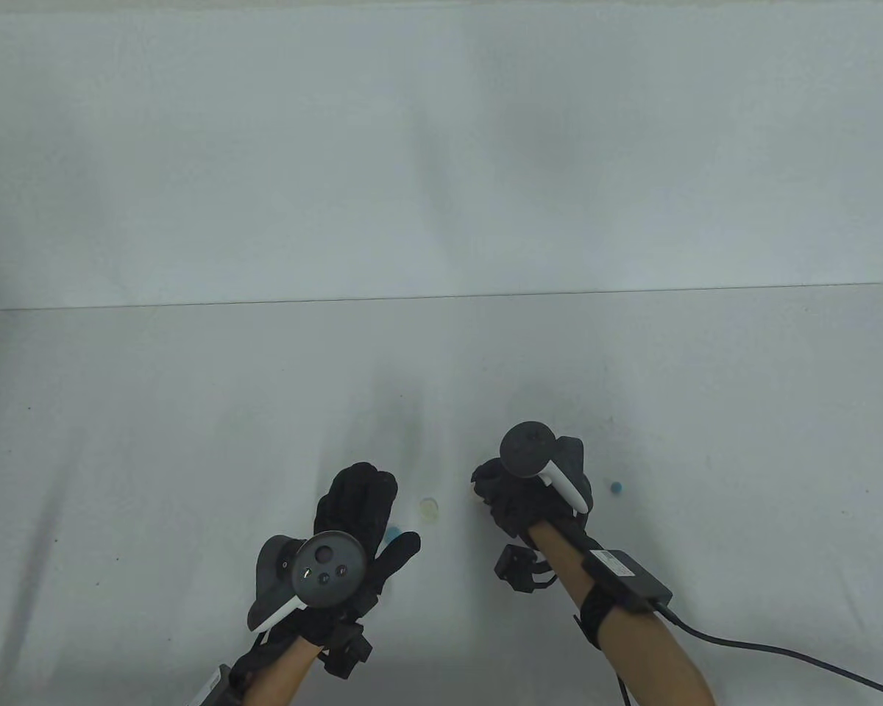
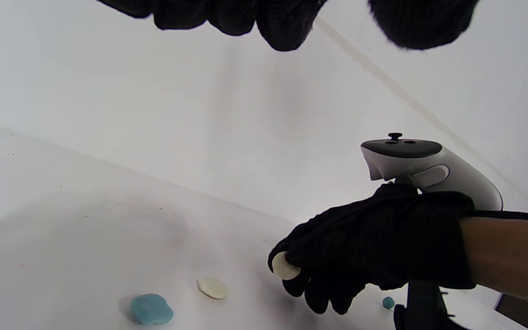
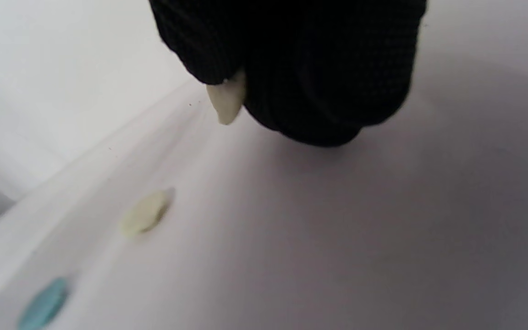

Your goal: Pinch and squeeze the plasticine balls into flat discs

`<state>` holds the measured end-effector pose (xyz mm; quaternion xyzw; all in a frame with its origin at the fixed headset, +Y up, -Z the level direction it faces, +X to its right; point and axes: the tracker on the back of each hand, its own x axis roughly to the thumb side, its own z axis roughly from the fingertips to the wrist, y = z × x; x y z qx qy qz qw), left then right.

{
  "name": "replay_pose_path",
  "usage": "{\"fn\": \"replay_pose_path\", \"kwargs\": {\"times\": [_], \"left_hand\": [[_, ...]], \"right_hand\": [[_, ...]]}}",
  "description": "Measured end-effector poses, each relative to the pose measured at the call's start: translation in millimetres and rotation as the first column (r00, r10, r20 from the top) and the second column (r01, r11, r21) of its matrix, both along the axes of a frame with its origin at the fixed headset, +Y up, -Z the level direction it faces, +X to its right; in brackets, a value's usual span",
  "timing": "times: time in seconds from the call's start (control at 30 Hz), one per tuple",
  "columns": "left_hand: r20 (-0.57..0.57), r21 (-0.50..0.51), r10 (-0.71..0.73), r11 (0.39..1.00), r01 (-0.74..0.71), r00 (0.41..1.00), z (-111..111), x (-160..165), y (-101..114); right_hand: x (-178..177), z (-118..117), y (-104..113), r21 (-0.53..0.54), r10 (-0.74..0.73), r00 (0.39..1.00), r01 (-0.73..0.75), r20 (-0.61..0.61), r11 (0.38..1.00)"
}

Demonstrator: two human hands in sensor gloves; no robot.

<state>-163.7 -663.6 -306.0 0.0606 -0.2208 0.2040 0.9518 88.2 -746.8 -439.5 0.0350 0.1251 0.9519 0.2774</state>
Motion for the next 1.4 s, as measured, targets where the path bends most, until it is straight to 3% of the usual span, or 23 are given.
{"fn": "replay_pose_path", "kwargs": {"times": [0.23, 0.5, 0.93, 1.03, 1.13, 1.3, 1.4], "left_hand": [[0.002, -0.008, -0.005, 1.000, 0.005, 1.000, -0.4, 0.9, -0.9], [-0.002, -0.020, -0.016, 1.000, 0.016, 1.000, -1.0, 1.8, -2.3], [-0.001, -0.025, -0.018, 1.000, 0.018, 1.000, -1.5, 2.2, -2.0], [-0.003, -0.024, -0.016, 1.000, 0.016, 1.000, -1.6, 2.0, -2.0], [-0.005, -0.017, -0.009, 1.000, 0.009, 1.000, -1.5, 0.9, -0.7], [-0.008, -0.014, -0.008, 1.000, 0.008, 1.000, -0.8, -0.7, -0.5], [-0.008, -0.012, -0.008, 1.000, 0.008, 1.000, -0.4, -2.3, -0.5]], "right_hand": [[-6.8, 0.1, -3.5, 0.081, 0.127, 0.992, -0.124, -0.024, 0.989], [-16.5, 4.4, -5.2, 0.187, 0.332, 0.943, -0.320, -0.039, 0.929], [-19.2, 8.4, -7.6, 0.225, 0.439, 0.896, -0.417, -0.059, 0.881], [-14.3, 8.4, -0.4, 0.188, 0.393, 0.916, -0.373, -0.084, 0.909], [-1.1, 12.2, 21.3, 0.216, 0.330, 0.941, -0.308, -0.073, 0.927], [31.2, 18.1, 61.0, 0.251, 0.322, 0.946, -0.300, -0.050, 0.920], [52.7, 17.9, 71.6, 0.247, 0.324, 0.946, -0.312, -0.010, 0.917]]}}
